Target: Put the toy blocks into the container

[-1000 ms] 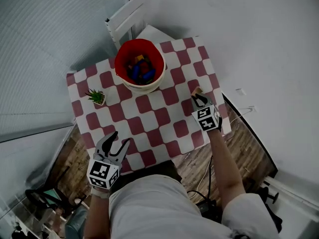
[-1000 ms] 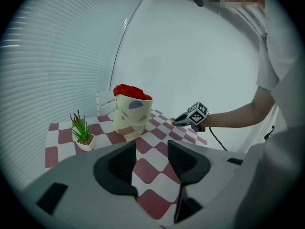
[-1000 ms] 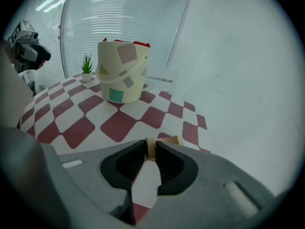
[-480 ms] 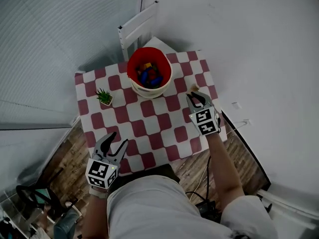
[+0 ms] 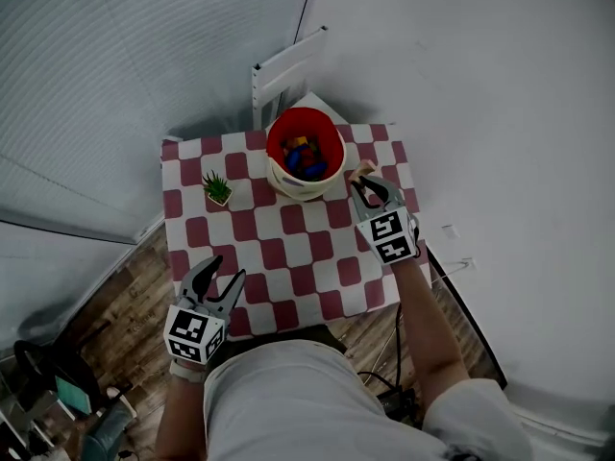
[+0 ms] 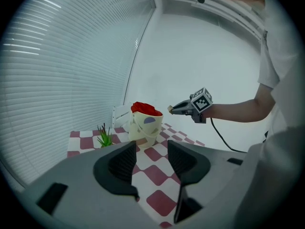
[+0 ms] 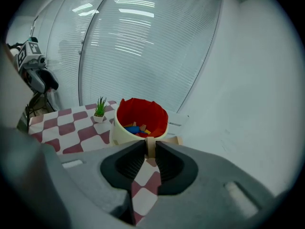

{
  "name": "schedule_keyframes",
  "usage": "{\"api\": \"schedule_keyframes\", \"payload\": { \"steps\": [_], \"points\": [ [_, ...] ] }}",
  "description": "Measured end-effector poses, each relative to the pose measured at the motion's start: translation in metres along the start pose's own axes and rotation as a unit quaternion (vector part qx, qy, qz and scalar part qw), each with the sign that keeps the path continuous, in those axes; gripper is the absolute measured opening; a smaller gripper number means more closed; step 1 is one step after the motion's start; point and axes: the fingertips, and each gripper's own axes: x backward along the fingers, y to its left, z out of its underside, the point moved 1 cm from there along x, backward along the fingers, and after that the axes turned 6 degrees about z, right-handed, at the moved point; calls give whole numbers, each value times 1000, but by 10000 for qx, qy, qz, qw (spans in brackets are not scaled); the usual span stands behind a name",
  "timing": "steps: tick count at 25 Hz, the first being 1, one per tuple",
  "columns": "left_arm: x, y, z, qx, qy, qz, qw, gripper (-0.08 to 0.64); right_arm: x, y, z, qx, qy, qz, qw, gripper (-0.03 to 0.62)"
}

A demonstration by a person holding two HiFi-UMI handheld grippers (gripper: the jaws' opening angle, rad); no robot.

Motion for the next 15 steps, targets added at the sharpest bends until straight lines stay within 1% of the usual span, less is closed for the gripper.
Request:
{"api": "schedule_keyframes", "payload": {
  "steps": [9, 15],
  "points": [
    [19, 12, -1, 141, -230, -267, 9993, 189, -24, 30, -52, 329, -212, -415, 9984, 75],
    [34, 26, 5, 308, -322, -517, 9977, 190, -48, 50, -72, 623, -287, -691, 9952, 75]
  ]
}}
